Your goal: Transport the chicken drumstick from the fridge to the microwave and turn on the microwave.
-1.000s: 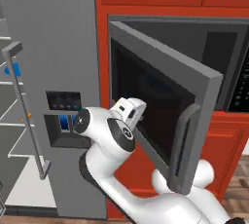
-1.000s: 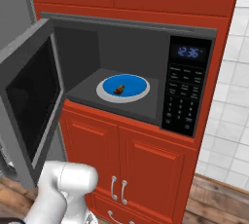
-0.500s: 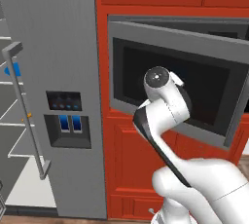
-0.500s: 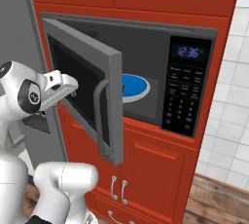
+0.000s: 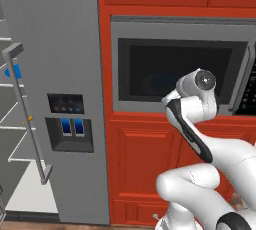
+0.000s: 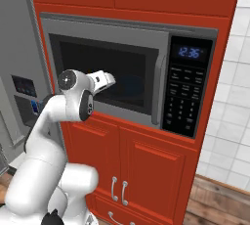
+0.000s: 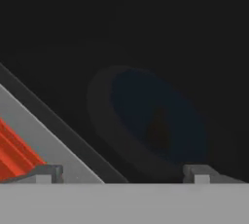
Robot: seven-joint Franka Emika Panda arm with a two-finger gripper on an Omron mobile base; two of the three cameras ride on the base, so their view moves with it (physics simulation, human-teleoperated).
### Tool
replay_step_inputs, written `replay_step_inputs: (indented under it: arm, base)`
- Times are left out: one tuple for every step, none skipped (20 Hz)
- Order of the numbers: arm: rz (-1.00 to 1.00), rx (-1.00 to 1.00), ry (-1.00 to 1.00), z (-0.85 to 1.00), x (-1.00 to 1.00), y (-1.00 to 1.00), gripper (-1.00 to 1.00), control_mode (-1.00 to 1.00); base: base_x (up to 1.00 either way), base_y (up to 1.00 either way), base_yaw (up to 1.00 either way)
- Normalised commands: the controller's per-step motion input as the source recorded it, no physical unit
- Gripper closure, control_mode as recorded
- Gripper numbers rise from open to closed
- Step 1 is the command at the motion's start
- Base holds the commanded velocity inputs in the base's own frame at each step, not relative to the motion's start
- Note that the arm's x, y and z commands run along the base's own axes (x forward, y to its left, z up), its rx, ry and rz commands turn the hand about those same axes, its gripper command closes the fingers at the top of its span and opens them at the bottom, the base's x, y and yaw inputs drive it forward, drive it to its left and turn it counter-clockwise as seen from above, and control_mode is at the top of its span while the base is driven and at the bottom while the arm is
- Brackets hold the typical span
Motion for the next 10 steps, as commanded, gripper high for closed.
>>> replay_step_inputs:
  arm:
    - [0.12, 0.00, -0.29, -0.03, 0.70, -0.24, -1.00, -1.00]
    - [0.10, 0.00, -0.33, -0.07, 0.64, -0.10, -1.00, -1.00]
    - [0.09, 0.00, -0.33, -0.09, 0.66, -0.07, -1.00, -1.00]
    - [0.09, 0.00, -0.34, -0.11, 0.62, -0.06, -1.00, -1.00]
    - [0.08, 0.00, -0.33, -0.16, 0.63, -0.05, -1.00, -1.00]
    - [0.07, 0.00, -0.33, -0.19, 0.61, 0.00, -1.00, -1.00]
    - [0.07, 0.00, -0.34, -0.19, 0.59, 0.00, -1.00, -1.00]
    - [0.06, 0.00, -0.38, -0.23, 0.58, 0.00, -1.00, -1.00]
    - [0.06, 0.00, -0.39, -0.28, 0.56, 0.00, -1.00, -1.00]
    - [0.05, -0.01, -0.43, -0.36, 0.56, 0.00, -1.00, -1.00]
  base:
    - [0.00, 0.00, 0.00]
    - [0.00, 0.00, 0.00]
    - [0.00, 0.00, 0.00]
    - [0.00, 0.00, 0.00]
    - [0.00, 0.00, 0.00]
    - [0.00, 0.00, 0.00]
    - [0.00, 0.00, 0.00]
    - [0.00, 0.00, 0.00]
    - [0.00, 0.00, 0.00]
    - [0.00, 0.00, 0.00]
